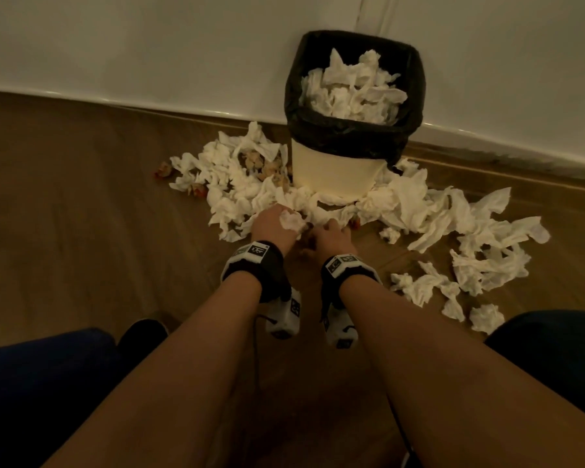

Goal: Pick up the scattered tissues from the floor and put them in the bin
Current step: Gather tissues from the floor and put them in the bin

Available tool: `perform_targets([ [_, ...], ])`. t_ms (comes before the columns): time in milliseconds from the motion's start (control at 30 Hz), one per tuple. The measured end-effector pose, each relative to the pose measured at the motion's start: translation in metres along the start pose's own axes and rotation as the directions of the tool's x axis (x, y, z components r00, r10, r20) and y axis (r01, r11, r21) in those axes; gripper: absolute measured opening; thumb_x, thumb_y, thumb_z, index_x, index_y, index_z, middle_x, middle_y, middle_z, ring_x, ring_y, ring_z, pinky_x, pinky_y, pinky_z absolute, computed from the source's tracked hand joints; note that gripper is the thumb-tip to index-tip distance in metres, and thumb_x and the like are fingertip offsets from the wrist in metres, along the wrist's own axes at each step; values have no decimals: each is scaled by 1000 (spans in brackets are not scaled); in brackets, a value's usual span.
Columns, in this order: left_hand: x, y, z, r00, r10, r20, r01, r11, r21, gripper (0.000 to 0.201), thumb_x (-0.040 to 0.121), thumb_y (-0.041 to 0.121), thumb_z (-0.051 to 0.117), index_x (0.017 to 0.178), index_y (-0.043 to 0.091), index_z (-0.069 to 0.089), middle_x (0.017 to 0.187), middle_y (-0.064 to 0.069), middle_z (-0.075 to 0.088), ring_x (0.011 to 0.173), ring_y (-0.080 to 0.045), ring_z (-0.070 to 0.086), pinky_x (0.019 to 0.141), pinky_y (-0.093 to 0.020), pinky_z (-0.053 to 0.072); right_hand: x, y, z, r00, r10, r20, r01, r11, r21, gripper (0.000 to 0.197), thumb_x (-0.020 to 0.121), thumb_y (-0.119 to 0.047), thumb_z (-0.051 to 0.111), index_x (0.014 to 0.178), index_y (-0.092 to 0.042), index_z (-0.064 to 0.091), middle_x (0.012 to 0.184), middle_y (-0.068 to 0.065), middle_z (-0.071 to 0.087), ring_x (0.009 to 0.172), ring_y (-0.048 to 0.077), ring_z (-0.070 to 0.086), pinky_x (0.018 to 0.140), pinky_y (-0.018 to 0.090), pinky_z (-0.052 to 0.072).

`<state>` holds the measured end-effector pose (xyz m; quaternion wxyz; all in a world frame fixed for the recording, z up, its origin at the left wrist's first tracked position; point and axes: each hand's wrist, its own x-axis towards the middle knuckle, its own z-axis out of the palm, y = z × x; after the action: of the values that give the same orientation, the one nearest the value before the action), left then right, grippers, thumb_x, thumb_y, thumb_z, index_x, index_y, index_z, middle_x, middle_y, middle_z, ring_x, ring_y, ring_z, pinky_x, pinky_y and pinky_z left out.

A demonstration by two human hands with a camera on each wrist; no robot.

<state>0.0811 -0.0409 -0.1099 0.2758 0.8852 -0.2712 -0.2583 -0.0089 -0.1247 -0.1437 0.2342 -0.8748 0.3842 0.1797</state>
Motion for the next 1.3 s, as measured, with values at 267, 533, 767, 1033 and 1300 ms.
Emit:
perform_targets([
  [267, -5, -15, -8, 998, 16, -57, -26, 983, -183, 47, 78, -18, 30, 101, 13, 58, 125, -19, 47, 111, -34, 50, 87, -39, 47, 1, -7, 11, 999, -6, -53, 4, 1000, -25, 64, 84, -44, 62, 138, -29, 30, 142, 9, 24, 132, 42, 22, 97, 51, 41],
  [533, -8, -17, -4, 996, -69, -64, 45, 946, -322, 34, 94, -1, 28, 103, 16, 57, 117, -18, 51, 96, -39, 56, 71, -47, 57, 8, -15, 1, 1000, -31, 1, 31, 999, -15, 31, 94, -20, 50, 123, -11, 55, 132, 14, 45, 117, 36, 48, 96, 38, 42],
  [767, -13, -10, -24, 991, -132, 35, 136, 957, -255, 41, 99, 12, 31, 140, 13, 37, 141, -16, 41, 125, -34, 43, 96, -33, 37, -14, -2, -37, 997, 69, -37, -50, 925, 377, 34, 85, -15, 64, 119, -13, 56, 112, 9, 59, 107, 29, 56, 85, 32, 44],
  [1033, -42, 72, -86, 988, 142, -56, -145, 988, -49, 38, 89, 16, 55, 125, 6, 50, 127, -14, 55, 117, -31, 52, 92, -31, 41, -90, -11, -139, 982, 147, -120, 60, 362, 930, 41, 93, -2, 49, 134, -2, 46, 83, 2, 52, 57, 17, 45, 50, 25, 39],
  [1300, -116, 153, -165, 906, 383, -180, -395, 918, -38, 30, 97, 13, 36, 122, 8, 53, 120, -16, 59, 109, -32, 55, 82, -30, 42, -199, -24, -232, 961, 15, -276, 276, -121, 954, 27, 92, 10, 44, 72, -4, 53, 92, 9, 58, 68, 15, 50, 40, 15, 37],
])
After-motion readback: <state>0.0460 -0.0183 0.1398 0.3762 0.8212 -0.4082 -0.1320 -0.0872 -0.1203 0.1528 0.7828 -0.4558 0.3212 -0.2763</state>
